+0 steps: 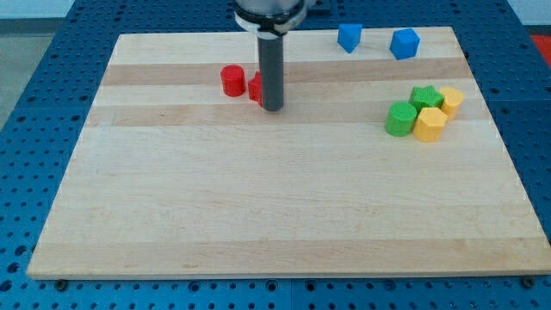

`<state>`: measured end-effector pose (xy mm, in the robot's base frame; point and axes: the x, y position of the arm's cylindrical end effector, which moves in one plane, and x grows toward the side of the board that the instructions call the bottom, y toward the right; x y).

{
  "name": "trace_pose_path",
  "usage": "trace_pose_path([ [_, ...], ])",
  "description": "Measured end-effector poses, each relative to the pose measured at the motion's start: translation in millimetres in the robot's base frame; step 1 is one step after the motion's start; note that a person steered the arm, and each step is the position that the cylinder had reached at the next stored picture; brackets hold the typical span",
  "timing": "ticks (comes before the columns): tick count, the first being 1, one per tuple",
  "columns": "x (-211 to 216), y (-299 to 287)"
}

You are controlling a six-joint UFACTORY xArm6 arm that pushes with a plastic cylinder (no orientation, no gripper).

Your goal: Move the blue cube towards the top right to blue triangle

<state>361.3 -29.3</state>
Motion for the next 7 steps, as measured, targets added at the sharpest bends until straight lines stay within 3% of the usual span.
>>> trace_pose_path([
  [2,5.0,13.8],
  [3,5.2,82.5],
  [5,-36.8,225.8],
  [6,-61.3,254.4],
  [7,-105.6,241.6],
])
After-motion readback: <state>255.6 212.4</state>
